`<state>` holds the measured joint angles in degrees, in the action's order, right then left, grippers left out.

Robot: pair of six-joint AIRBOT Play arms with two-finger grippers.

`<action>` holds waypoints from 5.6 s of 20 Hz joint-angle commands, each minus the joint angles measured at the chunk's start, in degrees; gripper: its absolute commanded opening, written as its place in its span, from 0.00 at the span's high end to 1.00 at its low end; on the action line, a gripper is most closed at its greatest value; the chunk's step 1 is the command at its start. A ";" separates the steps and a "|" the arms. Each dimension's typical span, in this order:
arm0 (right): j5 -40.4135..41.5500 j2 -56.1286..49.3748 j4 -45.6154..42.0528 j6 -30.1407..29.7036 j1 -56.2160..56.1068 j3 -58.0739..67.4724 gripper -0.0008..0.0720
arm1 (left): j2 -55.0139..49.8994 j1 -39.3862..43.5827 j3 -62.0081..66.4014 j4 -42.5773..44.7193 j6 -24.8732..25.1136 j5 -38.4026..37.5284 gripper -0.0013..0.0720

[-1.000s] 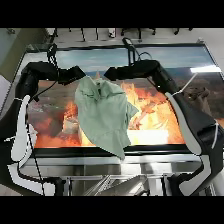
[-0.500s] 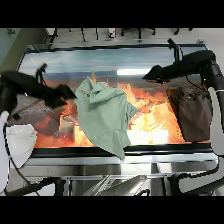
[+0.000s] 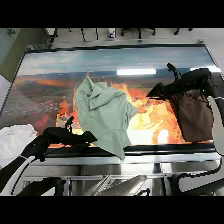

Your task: Fold the shirts.

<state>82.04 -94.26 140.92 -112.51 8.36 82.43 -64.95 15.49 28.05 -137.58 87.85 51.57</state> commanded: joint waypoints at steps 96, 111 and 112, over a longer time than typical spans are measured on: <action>-1.11 13.16 -19.93 8.87 2.89 -15.96 0.48 | -27.47 -36.52 40.44 14.10 17.31 21.57 0.19; -14.53 26.80 -28.24 12.72 -4.76 -40.39 0.07 | -42.32 -27.12 54.60 5.55 19.58 24.06 0.96; -16.70 25.44 -28.22 12.74 -6.78 -40.39 0.07 | -42.32 -27.08 55.41 5.57 19.41 24.59 0.96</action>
<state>71.68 -66.85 113.12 -100.05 6.24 43.75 -106.85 -12.29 80.71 -131.52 108.03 74.06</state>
